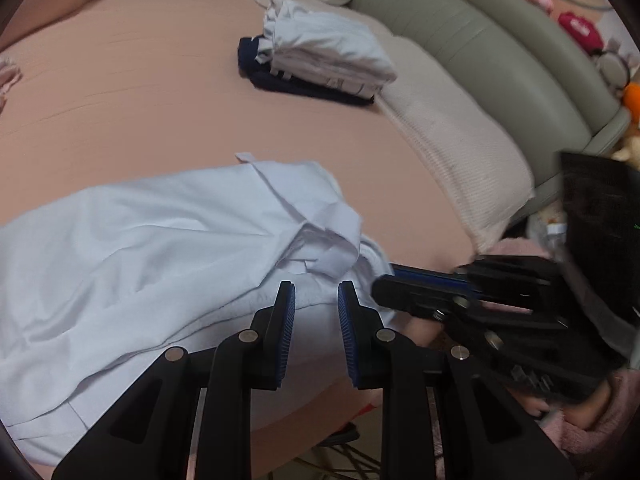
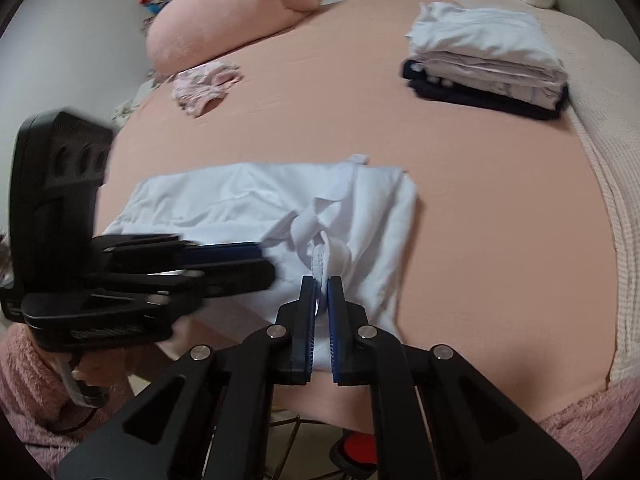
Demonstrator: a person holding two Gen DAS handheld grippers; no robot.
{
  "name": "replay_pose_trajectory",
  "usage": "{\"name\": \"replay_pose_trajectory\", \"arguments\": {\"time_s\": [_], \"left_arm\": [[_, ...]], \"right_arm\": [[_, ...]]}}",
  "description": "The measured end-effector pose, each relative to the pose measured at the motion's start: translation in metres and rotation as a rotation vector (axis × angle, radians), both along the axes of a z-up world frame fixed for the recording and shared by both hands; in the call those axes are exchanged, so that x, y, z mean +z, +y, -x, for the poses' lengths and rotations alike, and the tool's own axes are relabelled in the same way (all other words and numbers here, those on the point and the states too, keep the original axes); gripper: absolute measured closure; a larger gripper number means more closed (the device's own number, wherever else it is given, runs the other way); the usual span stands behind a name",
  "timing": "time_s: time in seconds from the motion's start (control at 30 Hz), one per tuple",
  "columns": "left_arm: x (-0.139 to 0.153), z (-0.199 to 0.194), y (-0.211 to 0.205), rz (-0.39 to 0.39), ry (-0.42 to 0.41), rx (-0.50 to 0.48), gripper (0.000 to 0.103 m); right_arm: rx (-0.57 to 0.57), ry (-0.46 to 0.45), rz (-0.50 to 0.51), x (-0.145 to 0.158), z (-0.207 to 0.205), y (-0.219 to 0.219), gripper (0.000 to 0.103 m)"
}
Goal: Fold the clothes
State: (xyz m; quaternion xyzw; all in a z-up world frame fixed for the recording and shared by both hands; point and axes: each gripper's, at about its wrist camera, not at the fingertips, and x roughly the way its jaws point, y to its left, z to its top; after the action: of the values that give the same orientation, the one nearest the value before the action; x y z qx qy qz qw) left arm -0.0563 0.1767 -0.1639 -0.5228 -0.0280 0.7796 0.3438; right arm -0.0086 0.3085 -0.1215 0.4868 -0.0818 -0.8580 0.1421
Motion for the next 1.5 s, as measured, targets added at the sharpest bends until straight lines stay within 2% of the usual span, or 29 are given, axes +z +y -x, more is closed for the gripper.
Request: {"name": "replay_pose_trajectory", "arguments": {"time_s": [0.07, 0.13, 0.23, 0.33, 0.37, 0.43, 0.5, 0.53, 0.7, 0.73, 0.83, 0.9, 1.0, 1.1, 1.13, 1.2, 1.23, 1.33, 1.43, 1.5], "left_arm": [[-0.007, 0.001, 0.002, 0.017, -0.03, 0.001, 0.079], [-0.011, 0.003, -0.002, -0.008, -0.062, 0.012, 0.079], [-0.017, 0.002, -0.005, -0.043, -0.095, 0.026, 0.079], [-0.019, -0.006, -0.002, -0.024, -0.082, 0.007, 0.079], [-0.019, -0.008, -0.001, -0.02, -0.076, 0.002, 0.079], [-0.02, -0.012, -0.001, -0.023, -0.071, -0.001, 0.079], [-0.023, -0.009, -0.004, -0.048, -0.093, 0.011, 0.079], [-0.025, -0.008, -0.005, -0.062, -0.106, 0.015, 0.079], [-0.025, -0.007, -0.011, -0.096, -0.133, 0.013, 0.079], [-0.026, -0.006, -0.01, -0.084, -0.138, 0.006, 0.079], [-0.028, -0.006, -0.002, -0.045, -0.134, 0.0, 0.079], [-0.029, -0.007, 0.002, -0.027, -0.121, -0.006, 0.079], [-0.03, -0.008, 0.002, -0.016, -0.108, -0.01, 0.082], [-0.035, 0.0, -0.006, -0.052, -0.144, 0.014, 0.09], [-0.037, 0.003, -0.01, -0.073, -0.165, 0.022, 0.091], [-0.037, 0.005, -0.016, -0.115, -0.199, 0.031, 0.091], [-0.032, 0.003, -0.019, -0.124, -0.188, 0.037, 0.09], [-0.013, -0.002, -0.026, -0.125, -0.108, 0.057, 0.089], [0.0, -0.004, -0.028, -0.055, -0.027, 0.059, 0.084], [0.006, -0.003, -0.028, -0.017, 0.024, 0.063, 0.083]], "right_arm": [[0.03, 0.032, -0.06, 0.006, -0.006, -0.01, 0.098], [0.032, 0.048, -0.126, 0.01, -0.013, -0.017, 0.099], [-0.046, 0.031, -0.289, 0.004, -0.011, -0.015, 0.099], [-0.143, -0.008, -0.375, -0.004, -0.003, -0.005, 0.1], [-0.153, -0.018, -0.355, -0.005, -0.001, -0.001, 0.1], [-0.131, -0.021, -0.186, 0.0, -0.003, 0.007, 0.098], [-0.111, -0.013, -0.077, 0.004, -0.004, 0.011, 0.092], [-0.103, -0.019, -0.065, 0.002, -0.002, 0.01, 0.089], [-0.079, -0.101, 0.033, -0.016, 0.016, 0.005, 0.088], [-0.074, -0.1, -0.004, -0.017, 0.016, 0.001, 0.089], [-0.09, -0.073, -0.2, -0.017, 0.009, -0.011, 0.093], [-0.106, -0.088, -0.222, -0.021, 0.007, -0.01, 0.094], [-0.13, -0.075, -0.318, -0.019, 0.002, -0.013, 0.094], [-0.227, -0.066, -0.385, -0.013, -0.007, -0.001, 0.095], [-0.247, -0.063, -0.346, -0.01, -0.01, 0.006, 0.095], [-0.243, -0.049, -0.132, -0.001, -0.014, 0.023, 0.095], [-0.233, -0.039, -0.071, 0.003, -0.015, 0.026, 0.093], [-0.189, -0.02, -0.015, 0.008, -0.013, 0.018, 0.078], [-0.143, -0.038, -0.018, 0.005, -0.006, 0.001, 0.066], [-0.125, -0.04, -0.032, 0.002, -0.005, -0.008, 0.066]]}}
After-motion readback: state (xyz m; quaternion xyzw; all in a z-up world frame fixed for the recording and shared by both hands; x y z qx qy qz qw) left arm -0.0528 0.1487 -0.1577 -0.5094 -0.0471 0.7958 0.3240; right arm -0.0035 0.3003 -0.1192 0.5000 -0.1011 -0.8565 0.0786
